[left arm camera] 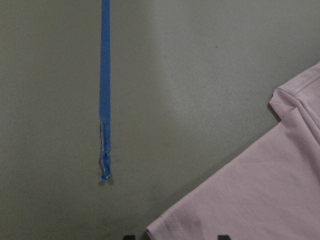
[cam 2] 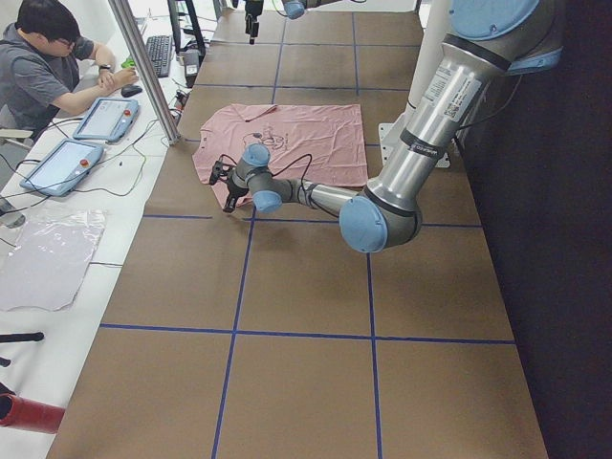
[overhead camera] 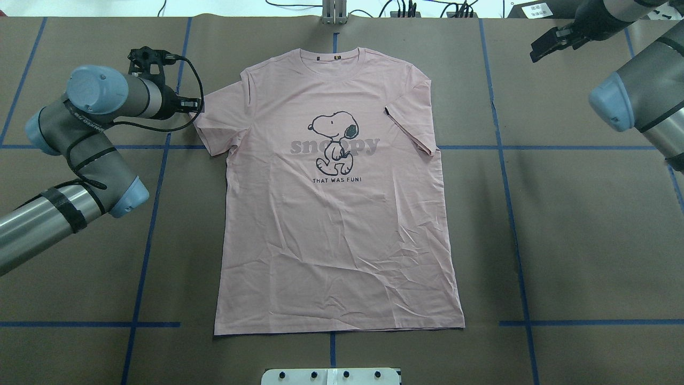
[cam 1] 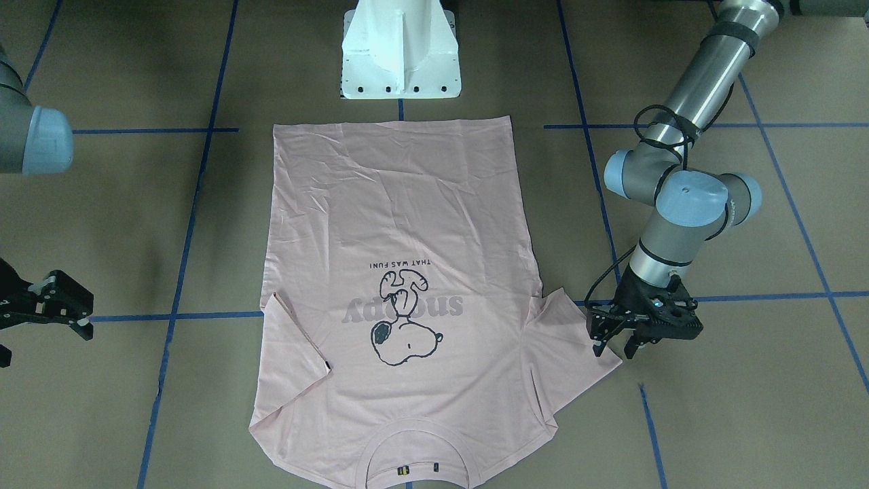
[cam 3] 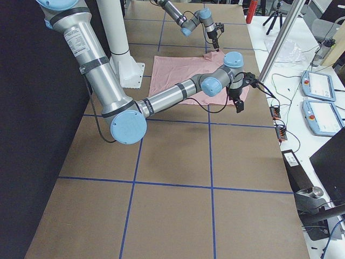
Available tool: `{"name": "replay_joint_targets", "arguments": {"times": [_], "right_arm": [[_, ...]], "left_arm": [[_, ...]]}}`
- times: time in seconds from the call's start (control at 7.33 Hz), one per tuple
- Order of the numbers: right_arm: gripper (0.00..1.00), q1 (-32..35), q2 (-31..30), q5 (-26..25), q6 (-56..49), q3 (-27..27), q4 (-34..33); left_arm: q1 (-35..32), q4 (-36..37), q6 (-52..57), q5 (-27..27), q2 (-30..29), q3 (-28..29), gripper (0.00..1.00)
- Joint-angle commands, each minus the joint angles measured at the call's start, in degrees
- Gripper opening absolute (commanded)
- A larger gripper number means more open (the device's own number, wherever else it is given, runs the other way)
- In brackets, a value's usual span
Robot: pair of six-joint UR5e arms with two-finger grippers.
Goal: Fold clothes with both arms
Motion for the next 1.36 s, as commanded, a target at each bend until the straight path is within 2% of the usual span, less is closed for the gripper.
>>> {"name": "replay_joint_targets", "arguments": {"times": [0.0, 0.41, 0.55, 0.68, 0.82, 1.23], "right_arm": [[1.00, 0.00, -0.17, 0.00, 0.00, 0.00, 0.00], [1.00, 0.00, -0.17, 0.00, 0.00, -0.09, 0.00], [1.00, 0.00, -0.17, 0.00, -0.09, -0.09, 0.00], [1.00, 0.00, -0.34, 0.00, -0.09, -0.09, 0.00], [1.00, 0.00, -0.43, 0.00, -0.09, -0.09, 0.00], [1.00, 0.00, -0.87, 0.00, 0.00, 0.53, 0.00]], "left_arm": [[-0.08, 0.08, -0.04, 0.07, -0.30, 0.55, 0.55], [-0.43, 0.08, -0.04, 0.16, -1.09, 1.87, 0.52], [-0.43, 0.08, -0.04, 0.16, -1.09, 1.96, 0.44], [-0.43, -0.01, -0.21, 0.16, -1.09, 1.96, 0.25], [-0.43, -0.18, -0.13, 0.16, -1.09, 1.96, 0.00], [-0.52, 0.07, 0.66, -0.10, -0.74, 0.04, 0.00]]}}
